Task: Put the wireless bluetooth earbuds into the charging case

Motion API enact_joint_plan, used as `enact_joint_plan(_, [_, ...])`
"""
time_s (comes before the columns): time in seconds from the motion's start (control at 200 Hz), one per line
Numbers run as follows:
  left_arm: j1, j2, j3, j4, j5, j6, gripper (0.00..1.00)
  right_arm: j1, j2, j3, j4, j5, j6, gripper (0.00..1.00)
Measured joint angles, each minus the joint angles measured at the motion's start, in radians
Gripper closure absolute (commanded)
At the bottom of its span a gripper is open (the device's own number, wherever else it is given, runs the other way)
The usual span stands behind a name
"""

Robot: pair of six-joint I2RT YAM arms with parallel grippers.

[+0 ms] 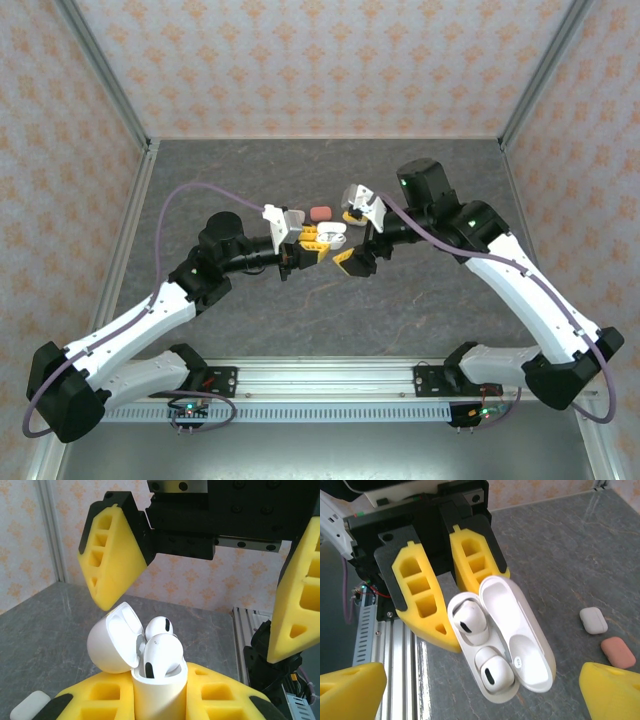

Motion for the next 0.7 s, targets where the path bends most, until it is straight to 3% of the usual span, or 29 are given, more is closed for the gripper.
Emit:
enact_joint_plan(0.2, [0.0, 0.0, 0.0, 0.0, 0.0, 0.001, 1.0, 0.0, 0.002, 0.003, -0.001, -0.072, 0.0, 0.02])
enact_joint_plan(0.415, [-0.004, 0.0, 0.002, -0.001, 0.01, 0.002, 1.0, -0.008, 0.002, 0.003, -0.009, -0.091, -0.006, 0.17])
enact_joint_plan(0.696, [-0.008, 0.0, 0.002, -0.002, 0.019, 0.016, 1.0, -0.013, -0.004, 0.003, -0.013, -0.088, -0.007, 0.26])
